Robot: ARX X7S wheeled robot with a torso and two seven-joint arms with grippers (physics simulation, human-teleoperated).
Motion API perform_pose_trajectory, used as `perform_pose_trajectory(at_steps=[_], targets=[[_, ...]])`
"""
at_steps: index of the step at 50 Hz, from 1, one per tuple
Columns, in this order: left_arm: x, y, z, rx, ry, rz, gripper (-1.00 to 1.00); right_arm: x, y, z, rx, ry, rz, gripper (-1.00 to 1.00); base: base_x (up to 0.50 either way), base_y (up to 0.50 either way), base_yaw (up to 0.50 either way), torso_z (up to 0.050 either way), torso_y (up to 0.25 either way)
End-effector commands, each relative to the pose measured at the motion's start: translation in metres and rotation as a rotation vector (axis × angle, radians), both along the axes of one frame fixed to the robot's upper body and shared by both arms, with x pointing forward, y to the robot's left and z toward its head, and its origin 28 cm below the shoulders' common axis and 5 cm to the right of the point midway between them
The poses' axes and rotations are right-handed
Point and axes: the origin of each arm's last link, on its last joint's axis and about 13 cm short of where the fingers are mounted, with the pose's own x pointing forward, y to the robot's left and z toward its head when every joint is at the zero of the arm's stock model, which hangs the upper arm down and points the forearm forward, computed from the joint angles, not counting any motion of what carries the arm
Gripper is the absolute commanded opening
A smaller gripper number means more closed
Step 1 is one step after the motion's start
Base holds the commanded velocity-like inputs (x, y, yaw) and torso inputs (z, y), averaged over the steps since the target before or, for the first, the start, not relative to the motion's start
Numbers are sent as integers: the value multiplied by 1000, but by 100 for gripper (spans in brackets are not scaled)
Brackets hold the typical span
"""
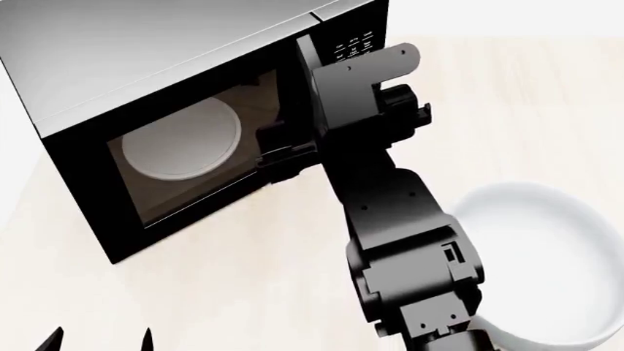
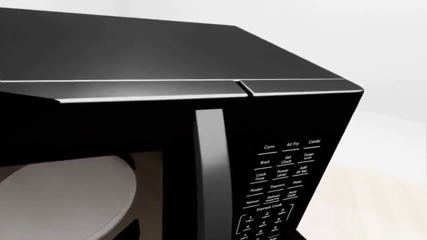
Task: Open the microwave.
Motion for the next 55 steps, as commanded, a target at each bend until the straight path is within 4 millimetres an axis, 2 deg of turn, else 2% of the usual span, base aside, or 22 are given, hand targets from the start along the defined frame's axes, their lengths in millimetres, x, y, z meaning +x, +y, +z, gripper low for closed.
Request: perform_pose_trajectory(at_steps=[1, 21, 22, 42, 55], targets=[[0, 0, 0, 0, 1, 0, 100, 3, 1, 2, -10, 0, 0, 100, 0, 0, 0, 0, 0], [0, 0, 0, -2, 2, 0, 100, 9, 2, 5, -16, 1, -2, 100, 0, 0, 0, 0, 0], [0, 0, 0, -2, 2, 0, 100, 8, 2, 6, -16, 0, 0, -100, 0, 0, 0, 0, 0], [0, 0, -1, 0, 4, -2, 100, 1, 3, 10, 10, -17, 25, -100, 0, 0, 0, 0, 0], [1, 0, 0, -3, 5, -2, 100, -14, 4, 11, 33, -31, 62, -100, 0, 0, 0, 0, 0]])
